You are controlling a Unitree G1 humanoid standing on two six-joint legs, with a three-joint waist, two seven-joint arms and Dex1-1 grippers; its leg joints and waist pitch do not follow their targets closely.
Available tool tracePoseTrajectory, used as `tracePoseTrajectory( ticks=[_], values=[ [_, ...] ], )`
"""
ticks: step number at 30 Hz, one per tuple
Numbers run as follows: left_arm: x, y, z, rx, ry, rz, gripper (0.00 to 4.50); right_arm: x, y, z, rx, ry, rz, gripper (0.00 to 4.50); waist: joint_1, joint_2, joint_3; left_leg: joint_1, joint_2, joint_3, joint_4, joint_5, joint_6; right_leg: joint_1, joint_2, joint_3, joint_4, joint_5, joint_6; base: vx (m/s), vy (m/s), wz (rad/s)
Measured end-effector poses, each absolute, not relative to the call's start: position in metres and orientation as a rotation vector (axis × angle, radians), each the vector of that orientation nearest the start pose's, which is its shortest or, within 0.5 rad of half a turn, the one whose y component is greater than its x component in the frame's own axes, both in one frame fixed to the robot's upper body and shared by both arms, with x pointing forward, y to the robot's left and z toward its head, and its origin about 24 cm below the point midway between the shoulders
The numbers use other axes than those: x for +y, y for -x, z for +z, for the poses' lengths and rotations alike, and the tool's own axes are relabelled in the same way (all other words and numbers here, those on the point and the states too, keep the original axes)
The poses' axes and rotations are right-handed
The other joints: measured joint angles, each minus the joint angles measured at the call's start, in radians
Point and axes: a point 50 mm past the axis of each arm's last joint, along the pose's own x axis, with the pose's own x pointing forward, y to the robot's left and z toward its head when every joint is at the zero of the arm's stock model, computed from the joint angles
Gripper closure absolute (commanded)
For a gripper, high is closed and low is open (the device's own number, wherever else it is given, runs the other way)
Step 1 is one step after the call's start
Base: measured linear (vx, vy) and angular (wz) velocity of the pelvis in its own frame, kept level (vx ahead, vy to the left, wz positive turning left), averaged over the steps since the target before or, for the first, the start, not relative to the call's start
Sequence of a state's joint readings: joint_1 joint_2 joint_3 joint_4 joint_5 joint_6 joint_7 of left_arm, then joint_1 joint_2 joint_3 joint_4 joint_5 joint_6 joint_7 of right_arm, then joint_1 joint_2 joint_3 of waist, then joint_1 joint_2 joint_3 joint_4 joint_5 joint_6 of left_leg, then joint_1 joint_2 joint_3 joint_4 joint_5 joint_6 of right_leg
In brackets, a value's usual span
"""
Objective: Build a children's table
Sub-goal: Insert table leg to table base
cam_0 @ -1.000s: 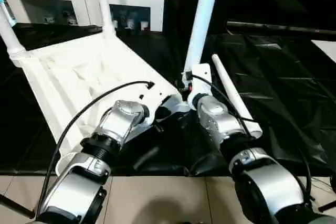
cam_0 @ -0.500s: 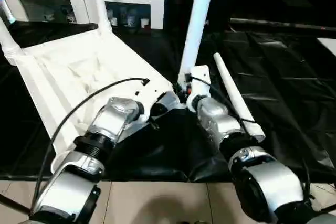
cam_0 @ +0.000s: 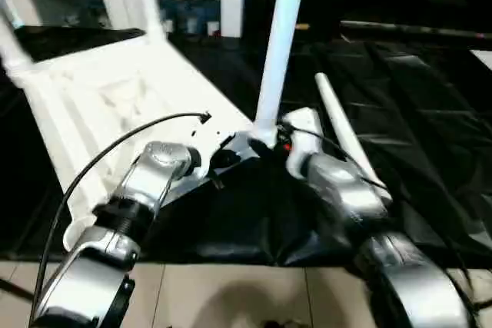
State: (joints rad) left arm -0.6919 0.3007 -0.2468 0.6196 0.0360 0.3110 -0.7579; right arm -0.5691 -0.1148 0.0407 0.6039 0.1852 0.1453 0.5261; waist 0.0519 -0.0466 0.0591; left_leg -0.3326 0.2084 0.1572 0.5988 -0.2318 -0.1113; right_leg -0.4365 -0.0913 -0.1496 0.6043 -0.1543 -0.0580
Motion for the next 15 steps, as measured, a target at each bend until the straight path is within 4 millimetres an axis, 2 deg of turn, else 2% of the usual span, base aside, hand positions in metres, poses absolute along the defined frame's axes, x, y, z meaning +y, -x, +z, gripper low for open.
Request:
tracePoseTrajectory(
  ticks=[3, 7, 10, 15],
  values=[
    [0.128, -0.352, 0.066, 0.419, -0.397, -0.83, 4.5, -0.121, -0.338, 0.064, 0.159, -0.066, 0.581, 0.52, 0.0, 0.003, 0.0, 0.001, 0.0, 0.0, -0.001, 0.001, -0.002, 0.0, 0.0, 0.0, 0.0, 0.0, 0.0, 0.0, 0.0, 0.0],
    [0.13, -0.352, 0.065, 0.404, -0.408, -0.789, 4.5, -0.134, -0.332, 0.055, 0.179, -0.051, 0.469, 0.52, -0.001, 0.005, 0.001, 0.001, 0.001, -0.001, -0.002, 0.003, -0.005, 0.0, 0.002, -0.001, 0.0, -0.003, 0.005, 0.0, 0.0, 0.0],
    [0.129, -0.352, 0.065, 0.392, -0.408, -0.783, 4.5, -0.136, -0.326, 0.051, 0.203, -0.048, 0.435, 0.52, -0.001, 0.011, 0.003, 0.0, 0.001, -0.001, -0.002, 0.002, -0.005, -0.001, 0.002, 0.0, 0.0, -0.002, 0.005, 0.0, 0.0, 0.0],
    [0.129, -0.353, 0.065, 0.387, -0.403, -0.774, 4.5, -0.132, -0.326, 0.059, 0.202, -0.04, 0.445, 0.52, -0.001, 0.012, 0.004, 0.0, 0.001, -0.001, -0.002, 0.003, -0.005, -0.001, 0.003, 0.0, 0.0, 0.0, 0.001, 0.0, 0.0, 0.0]
  ],
)
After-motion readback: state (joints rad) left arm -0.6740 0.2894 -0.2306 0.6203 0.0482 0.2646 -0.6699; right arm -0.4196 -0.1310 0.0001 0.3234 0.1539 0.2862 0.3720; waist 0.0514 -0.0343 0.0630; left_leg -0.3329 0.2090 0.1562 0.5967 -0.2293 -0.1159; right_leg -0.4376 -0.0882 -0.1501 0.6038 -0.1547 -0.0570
